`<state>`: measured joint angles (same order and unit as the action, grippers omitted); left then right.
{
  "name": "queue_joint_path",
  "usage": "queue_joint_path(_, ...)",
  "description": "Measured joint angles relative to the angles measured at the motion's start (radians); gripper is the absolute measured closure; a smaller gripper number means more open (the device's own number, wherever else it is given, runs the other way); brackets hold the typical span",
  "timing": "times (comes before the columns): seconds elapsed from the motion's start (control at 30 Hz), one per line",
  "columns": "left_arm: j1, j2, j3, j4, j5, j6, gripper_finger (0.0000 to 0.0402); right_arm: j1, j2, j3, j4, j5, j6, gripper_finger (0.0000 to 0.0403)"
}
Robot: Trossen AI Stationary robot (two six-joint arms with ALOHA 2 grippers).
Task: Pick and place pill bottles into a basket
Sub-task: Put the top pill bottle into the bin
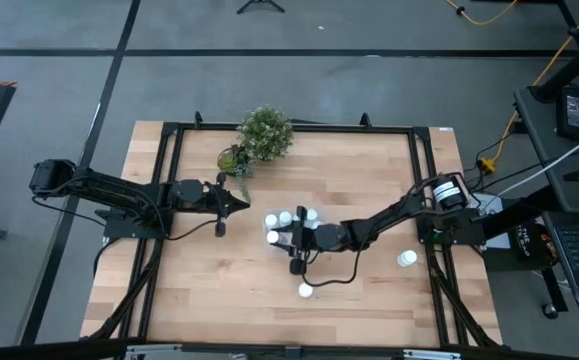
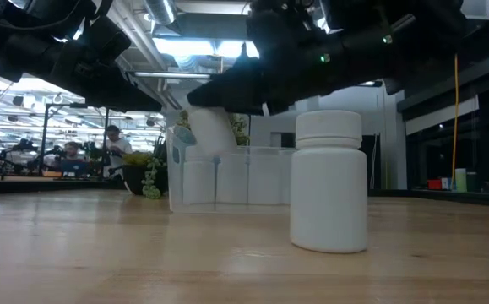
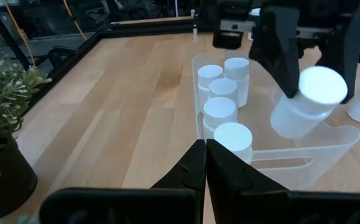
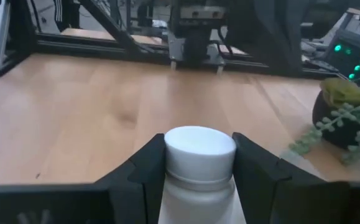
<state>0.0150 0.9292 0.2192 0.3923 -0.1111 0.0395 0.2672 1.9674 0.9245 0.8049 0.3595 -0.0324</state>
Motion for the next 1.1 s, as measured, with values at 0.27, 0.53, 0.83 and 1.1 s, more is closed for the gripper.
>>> queue_joint_path(0.27,0.000,0.000,0.000,0.000,0.000,0.000,0.0395,-0.001,0.064,-0.001,0.087,0.017,-0.003,0.0255)
queue_joint_path(0.53,0.000,0.000,0.000,0.000,0.000,0.000,0.0395,0.000,0.115,-0.001,0.155,0.015,-0.002,0.0255)
queue_joint_path(0.83,0.000,0.000,0.000,0.000,0.000,0.000,0.0395,-0.002,0.184,0.000,0.270,0.014,-0.002,0.0255)
queue_joint_path(1.1,0.000,0.000,0.000,0.000,0.000,0.000,0.0395,-0.002,0.196,0.000,0.294,0.014,-0.022,0.0255)
